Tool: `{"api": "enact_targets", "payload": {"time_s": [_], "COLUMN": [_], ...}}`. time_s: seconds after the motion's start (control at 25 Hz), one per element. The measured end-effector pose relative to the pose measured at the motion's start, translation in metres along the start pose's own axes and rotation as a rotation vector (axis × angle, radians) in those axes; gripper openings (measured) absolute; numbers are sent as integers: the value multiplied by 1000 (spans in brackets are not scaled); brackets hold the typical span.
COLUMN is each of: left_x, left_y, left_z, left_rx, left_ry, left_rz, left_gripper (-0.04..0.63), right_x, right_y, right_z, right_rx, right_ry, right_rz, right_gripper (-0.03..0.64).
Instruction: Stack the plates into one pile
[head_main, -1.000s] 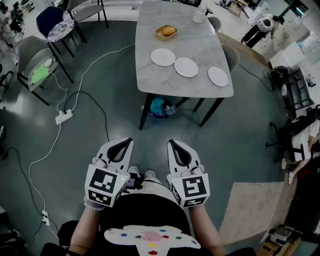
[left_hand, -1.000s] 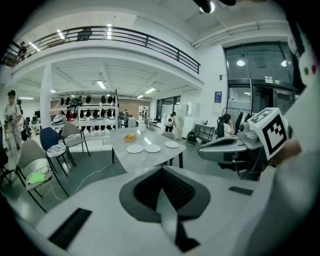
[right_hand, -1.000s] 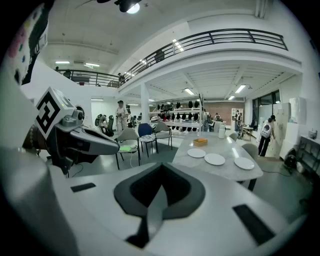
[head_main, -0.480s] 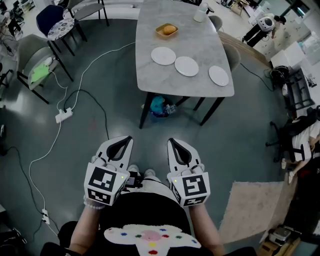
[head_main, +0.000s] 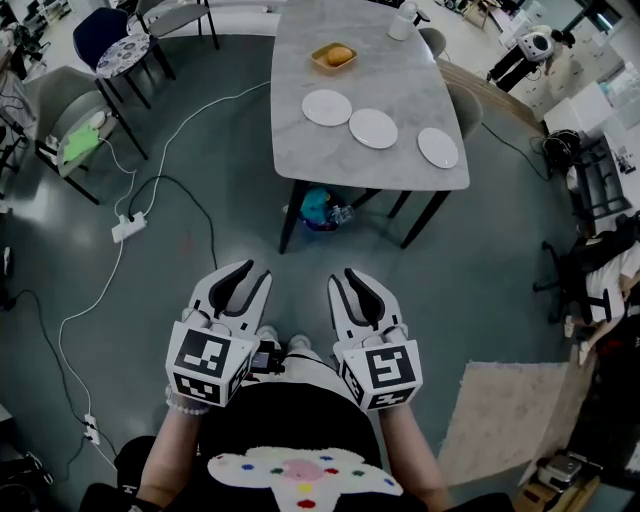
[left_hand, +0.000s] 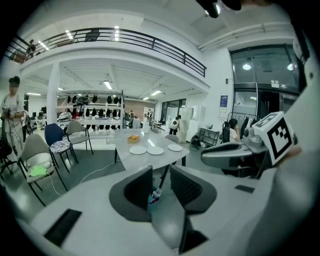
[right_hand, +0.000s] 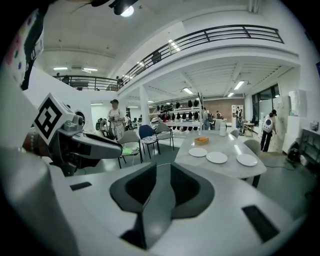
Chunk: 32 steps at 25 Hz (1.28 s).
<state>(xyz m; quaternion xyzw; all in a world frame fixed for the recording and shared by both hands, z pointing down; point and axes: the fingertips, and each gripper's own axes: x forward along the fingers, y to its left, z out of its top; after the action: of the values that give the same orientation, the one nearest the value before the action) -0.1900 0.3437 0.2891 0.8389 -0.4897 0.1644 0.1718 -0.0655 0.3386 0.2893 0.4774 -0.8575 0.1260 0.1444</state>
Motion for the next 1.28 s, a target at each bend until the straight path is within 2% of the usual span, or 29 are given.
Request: {"api": "enact_targets", "payload": {"time_s": [0.08,0.92,1.28], "left_x": [0,-4,5], "left_y": [-2,-43,-48], "left_z": [2,5,6], "left_rx": [-10,26,26], "left_ry": [-6,-53,-68], "left_rz": [1,69,60], "left_gripper": [133,133,133], "right_x": [-1,-35,-34], "right_y": [1,-26,-34], "right_z": [0,-16,-17], "right_rx": [-1,-27,-17], "right_ry": [3,-16,-26], "right_rz": [14,45,41], "right_gripper": [81,97,97]}}
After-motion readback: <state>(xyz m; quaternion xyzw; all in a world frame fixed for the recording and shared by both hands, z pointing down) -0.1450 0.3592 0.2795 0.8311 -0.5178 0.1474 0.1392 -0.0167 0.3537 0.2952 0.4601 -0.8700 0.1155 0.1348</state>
